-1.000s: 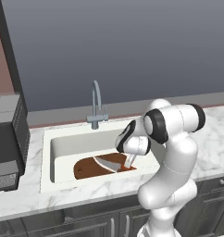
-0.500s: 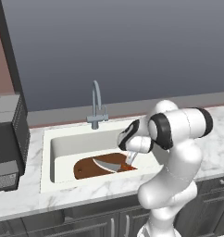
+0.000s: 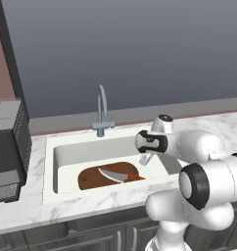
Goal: Move the cutting board and knife to the sink. Then move spray from the cabinet to the counter.
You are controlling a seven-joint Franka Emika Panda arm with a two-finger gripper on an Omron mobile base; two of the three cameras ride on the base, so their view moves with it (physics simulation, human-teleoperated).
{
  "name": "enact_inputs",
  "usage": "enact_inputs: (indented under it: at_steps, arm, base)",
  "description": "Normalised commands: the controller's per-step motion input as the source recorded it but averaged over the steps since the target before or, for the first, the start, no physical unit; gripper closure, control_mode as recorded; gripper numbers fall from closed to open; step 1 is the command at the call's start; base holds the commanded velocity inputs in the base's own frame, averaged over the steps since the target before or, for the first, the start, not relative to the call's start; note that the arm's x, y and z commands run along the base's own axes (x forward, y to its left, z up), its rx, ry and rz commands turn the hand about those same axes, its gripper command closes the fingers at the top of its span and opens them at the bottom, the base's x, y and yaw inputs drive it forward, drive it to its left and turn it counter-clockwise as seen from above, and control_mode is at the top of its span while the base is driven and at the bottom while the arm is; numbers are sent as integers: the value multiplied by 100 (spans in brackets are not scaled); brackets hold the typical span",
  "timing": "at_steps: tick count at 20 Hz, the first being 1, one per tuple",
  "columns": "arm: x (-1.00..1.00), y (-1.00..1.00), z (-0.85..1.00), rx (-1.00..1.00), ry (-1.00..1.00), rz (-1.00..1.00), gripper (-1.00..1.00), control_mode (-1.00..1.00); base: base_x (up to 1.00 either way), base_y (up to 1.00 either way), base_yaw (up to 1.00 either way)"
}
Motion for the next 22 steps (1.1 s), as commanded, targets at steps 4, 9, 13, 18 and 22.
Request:
enact_inputs:
  at_steps: [4, 9, 13, 18, 22]
  arm:
    - [-68, -9, 100, 0, 0, -15, -100, -100]
    - [-100, -3, 99, 0, -7, -31, -100, -100]
    - [-95, 0, 98, 0, -3, -36, -100, -100]
    - [-71, 0, 95, 0, -3, -39, -100, -100]
    - [-48, 1, 98, 6, -9, -27, -100, -100]
  base:
    - [0, 0, 0]
    - [0, 0, 0]
    - [0, 0, 0]
    - [0, 0, 0]
    - [0, 0, 0]
